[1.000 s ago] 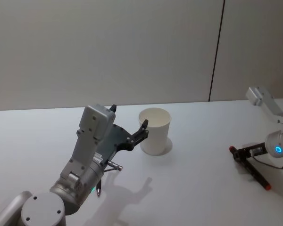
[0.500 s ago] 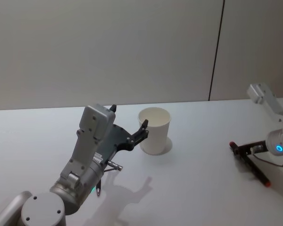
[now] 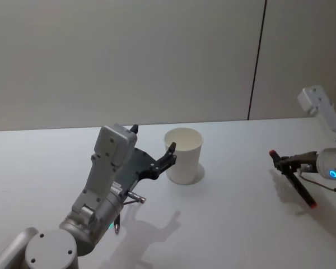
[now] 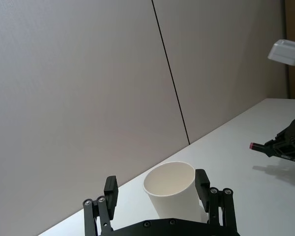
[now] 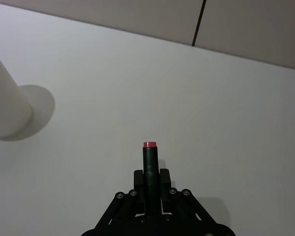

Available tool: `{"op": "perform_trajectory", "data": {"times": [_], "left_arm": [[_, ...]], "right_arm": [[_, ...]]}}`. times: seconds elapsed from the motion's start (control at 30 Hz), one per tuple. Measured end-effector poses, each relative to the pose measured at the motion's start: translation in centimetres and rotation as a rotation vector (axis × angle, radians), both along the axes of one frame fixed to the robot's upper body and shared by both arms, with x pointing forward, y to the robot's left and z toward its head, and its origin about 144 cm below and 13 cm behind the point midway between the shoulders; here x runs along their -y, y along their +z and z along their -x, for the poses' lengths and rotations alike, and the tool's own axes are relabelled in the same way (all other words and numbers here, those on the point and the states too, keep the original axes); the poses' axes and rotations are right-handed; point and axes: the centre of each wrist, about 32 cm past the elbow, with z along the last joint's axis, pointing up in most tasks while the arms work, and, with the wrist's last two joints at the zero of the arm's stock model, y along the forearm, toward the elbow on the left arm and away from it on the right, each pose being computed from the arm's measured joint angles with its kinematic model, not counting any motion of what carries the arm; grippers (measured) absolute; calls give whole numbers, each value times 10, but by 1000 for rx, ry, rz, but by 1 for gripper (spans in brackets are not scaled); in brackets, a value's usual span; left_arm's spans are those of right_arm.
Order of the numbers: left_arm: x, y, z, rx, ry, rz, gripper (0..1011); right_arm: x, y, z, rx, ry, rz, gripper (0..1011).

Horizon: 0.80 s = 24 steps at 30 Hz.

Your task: Place the pen into the pen holder.

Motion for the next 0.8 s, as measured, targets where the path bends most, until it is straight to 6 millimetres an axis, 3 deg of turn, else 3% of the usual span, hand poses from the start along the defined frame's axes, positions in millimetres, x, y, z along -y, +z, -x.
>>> {"op": "perform_trajectory", "data": {"times": [0.8], "left_arm": [[0,0,0,0,0,0,1000]], "right_arm": [[-9,-8,36,372,58,-53,173]]}}
